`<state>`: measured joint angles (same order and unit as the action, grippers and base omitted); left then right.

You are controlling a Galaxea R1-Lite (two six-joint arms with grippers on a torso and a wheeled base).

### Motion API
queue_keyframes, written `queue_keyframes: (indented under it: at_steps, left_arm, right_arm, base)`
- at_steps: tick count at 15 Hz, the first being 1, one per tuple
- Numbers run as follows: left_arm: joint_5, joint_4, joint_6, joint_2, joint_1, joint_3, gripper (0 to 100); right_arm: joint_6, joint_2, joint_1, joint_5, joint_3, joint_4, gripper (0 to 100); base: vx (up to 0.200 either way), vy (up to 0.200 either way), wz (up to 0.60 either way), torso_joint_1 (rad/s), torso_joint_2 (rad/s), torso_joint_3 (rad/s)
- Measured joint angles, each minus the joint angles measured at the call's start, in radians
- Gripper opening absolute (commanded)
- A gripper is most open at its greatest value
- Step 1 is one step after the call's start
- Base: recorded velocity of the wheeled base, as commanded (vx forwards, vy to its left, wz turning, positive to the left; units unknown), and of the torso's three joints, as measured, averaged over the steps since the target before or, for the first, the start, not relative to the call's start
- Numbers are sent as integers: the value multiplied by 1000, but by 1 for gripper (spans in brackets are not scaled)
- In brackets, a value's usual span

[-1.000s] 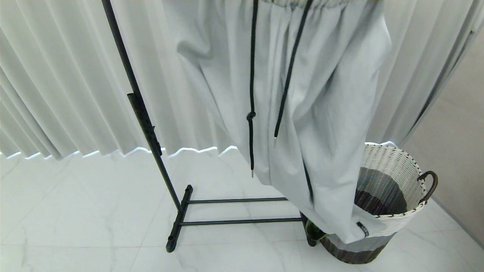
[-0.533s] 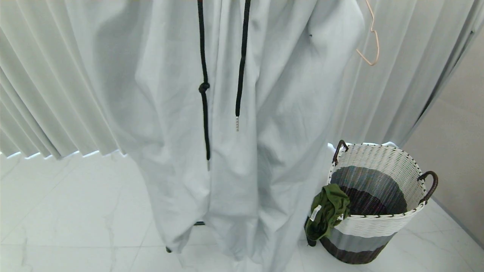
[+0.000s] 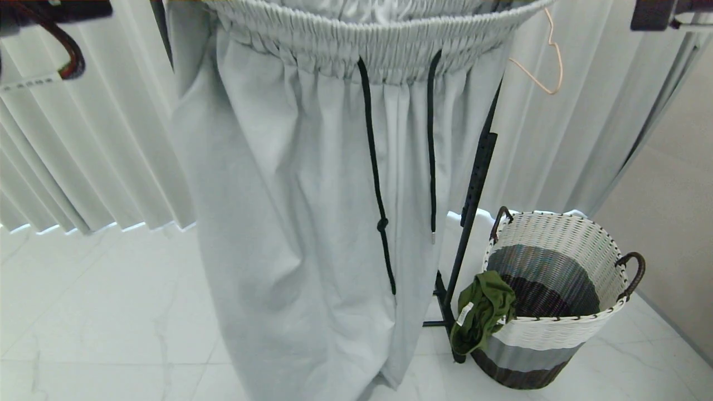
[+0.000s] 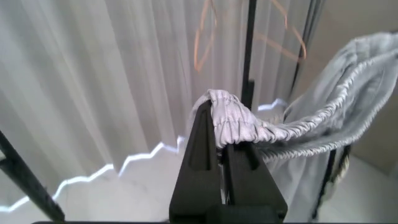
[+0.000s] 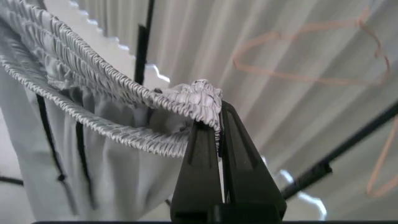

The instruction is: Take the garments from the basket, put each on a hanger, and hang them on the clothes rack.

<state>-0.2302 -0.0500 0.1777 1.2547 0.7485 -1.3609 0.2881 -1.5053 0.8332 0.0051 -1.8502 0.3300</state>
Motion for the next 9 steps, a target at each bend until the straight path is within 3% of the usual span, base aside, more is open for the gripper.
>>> queue_keyframes:
  at_steps: [5, 9]
  left_arm:
    - [-155, 53, 0, 16, 138, 68, 0]
    - [-210, 97, -1, 60, 168, -34, 0]
  right_arm:
    - [-1, 132, -2, -104, 179, 1, 0]
    - [0, 193, -20, -167, 205, -15, 0]
  base:
    - [0, 0, 0, 0, 0, 0]
    - [0, 0, 0, 0, 0, 0]
